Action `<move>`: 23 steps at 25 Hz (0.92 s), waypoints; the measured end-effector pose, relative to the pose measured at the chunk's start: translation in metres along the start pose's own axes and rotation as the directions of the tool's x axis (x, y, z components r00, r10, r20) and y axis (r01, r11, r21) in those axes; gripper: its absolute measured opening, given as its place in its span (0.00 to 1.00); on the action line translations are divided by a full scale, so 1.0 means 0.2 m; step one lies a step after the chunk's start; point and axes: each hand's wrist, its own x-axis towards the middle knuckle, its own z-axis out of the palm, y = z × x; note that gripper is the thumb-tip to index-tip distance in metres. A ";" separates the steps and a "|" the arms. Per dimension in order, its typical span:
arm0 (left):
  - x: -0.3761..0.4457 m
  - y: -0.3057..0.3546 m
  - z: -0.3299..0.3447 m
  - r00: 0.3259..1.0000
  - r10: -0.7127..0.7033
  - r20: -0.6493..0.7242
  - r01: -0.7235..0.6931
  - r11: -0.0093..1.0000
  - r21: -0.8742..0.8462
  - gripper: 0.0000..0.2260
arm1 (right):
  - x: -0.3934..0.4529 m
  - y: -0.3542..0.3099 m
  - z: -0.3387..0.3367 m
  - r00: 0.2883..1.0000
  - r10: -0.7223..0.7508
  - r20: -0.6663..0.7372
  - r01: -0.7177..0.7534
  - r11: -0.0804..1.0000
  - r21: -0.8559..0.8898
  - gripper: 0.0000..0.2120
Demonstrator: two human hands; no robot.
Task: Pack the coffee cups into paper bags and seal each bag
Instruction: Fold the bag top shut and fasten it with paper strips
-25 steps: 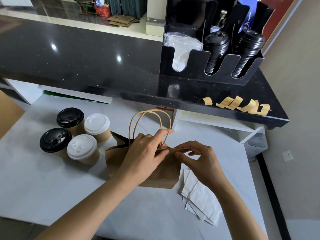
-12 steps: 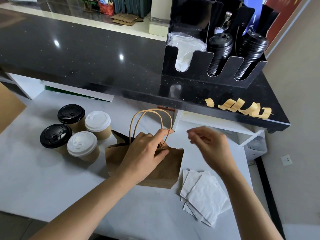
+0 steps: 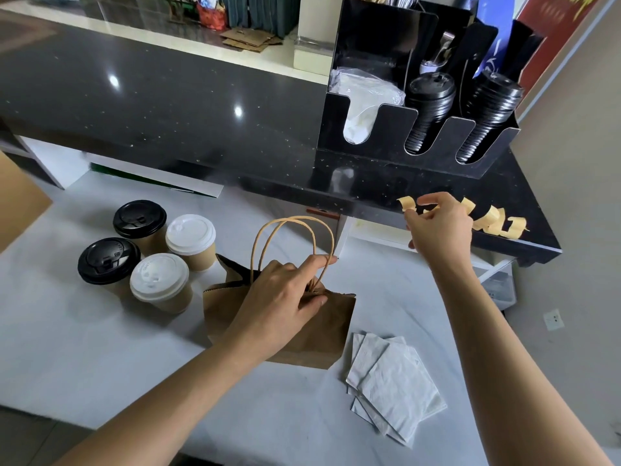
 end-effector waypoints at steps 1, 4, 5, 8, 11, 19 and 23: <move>0.00 0.00 0.00 1.000 -0.001 0.001 0.001 1.000 0.001 0.27 | 0.01 0.00 0.00 1.000 -0.002 0.008 0.002 1.000 0.011 0.08; 0.00 0.00 0.00 1.000 -0.001 0.003 0.001 1.000 0.004 0.27 | 0.04 0.02 0.00 0.997 -0.079 -0.017 0.079 0.997 0.024 0.03; 0.00 0.00 0.00 1.000 -0.003 0.006 0.003 1.000 0.005 0.27 | 0.04 0.02 -0.01 0.992 -0.115 -0.041 0.117 0.993 0.028 0.02; 0.00 0.01 0.00 1.000 -0.004 0.008 0.004 1.000 0.002 0.27 | 0.05 -0.01 -0.03 0.972 -0.194 -0.130 0.204 0.976 0.073 0.02; 0.01 0.00 0.00 1.000 -0.006 0.011 0.006 1.000 -0.006 0.26 | 0.01 -0.06 -0.04 0.971 -0.235 -0.052 0.240 0.958 0.156 0.02; 0.01 0.01 0.00 1.000 -0.016 0.008 0.016 1.000 0.001 0.26 | -0.37 -0.02 0.03 0.842 -0.305 0.444 0.266 0.952 0.150 0.08; 0.01 0.01 0.00 0.999 -0.033 0.033 0.033 0.999 -0.010 0.27 | -0.44 0.00 0.03 0.788 -0.257 0.559 0.205 0.966 0.155 0.07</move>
